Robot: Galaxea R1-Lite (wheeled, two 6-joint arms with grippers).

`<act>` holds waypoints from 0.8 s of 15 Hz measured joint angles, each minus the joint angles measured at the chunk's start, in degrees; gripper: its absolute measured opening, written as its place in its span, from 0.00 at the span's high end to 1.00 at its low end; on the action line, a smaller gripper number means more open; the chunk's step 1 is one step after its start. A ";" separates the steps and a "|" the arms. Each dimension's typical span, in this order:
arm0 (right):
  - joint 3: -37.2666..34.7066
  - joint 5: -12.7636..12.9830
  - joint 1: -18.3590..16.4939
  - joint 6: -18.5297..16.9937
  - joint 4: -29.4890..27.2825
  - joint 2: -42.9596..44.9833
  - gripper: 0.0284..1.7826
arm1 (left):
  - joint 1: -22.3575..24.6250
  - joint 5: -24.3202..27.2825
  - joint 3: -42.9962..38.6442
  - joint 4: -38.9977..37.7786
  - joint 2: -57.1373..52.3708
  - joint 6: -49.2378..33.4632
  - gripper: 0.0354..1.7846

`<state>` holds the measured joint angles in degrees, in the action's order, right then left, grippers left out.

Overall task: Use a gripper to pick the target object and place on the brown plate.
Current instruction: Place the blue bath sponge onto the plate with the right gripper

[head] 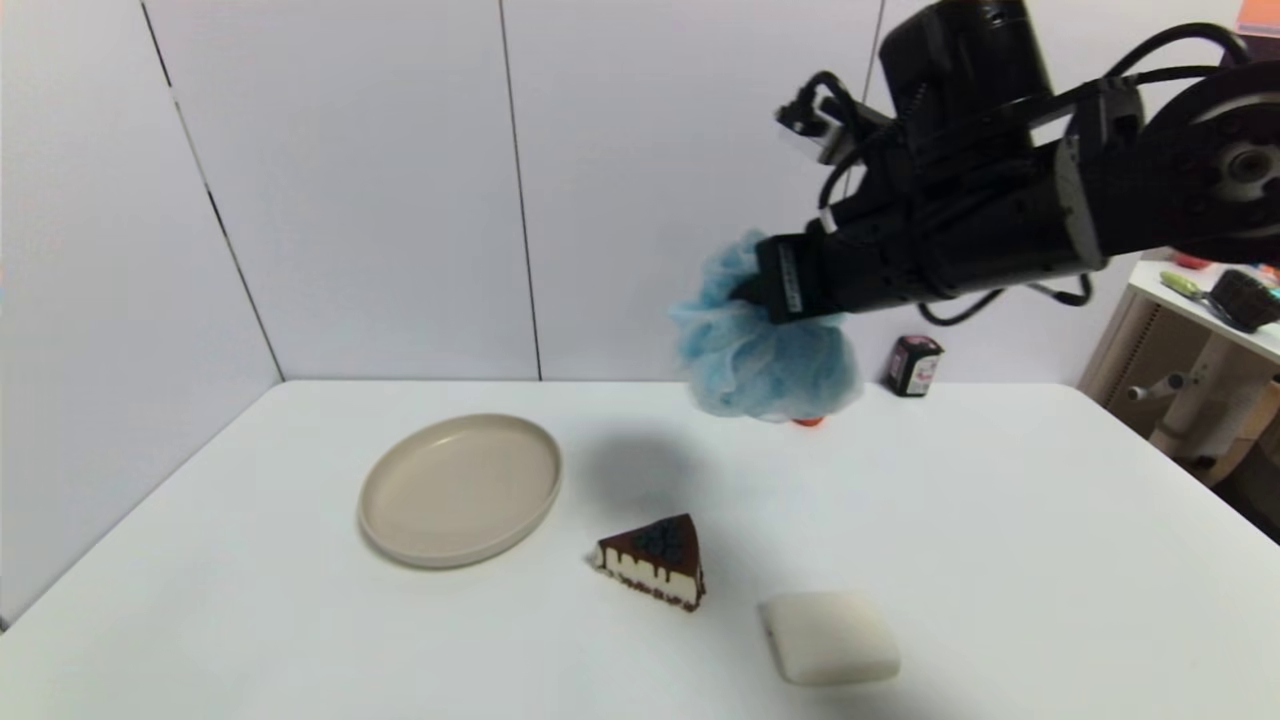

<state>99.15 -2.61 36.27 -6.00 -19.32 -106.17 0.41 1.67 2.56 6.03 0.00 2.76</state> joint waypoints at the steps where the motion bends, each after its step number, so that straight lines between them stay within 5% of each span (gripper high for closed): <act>1: 0.38 -2.32 1.99 1.32 4.80 -1.71 0.84 | 0.00 -0.02 0.00 0.00 0.00 0.02 0.06; 6: 0.80 -9.31 7.11 4.71 24.69 -11.86 0.85 | 0.00 -0.02 0.00 0.00 0.00 0.05 0.06; 12: 1.34 -9.62 10.01 9.05 36.13 -22.11 0.85 | 0.00 -0.02 -0.02 0.00 0.00 0.02 0.06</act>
<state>100.49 -12.23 46.28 3.05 16.81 -128.28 0.41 1.65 2.54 6.03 0.00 2.78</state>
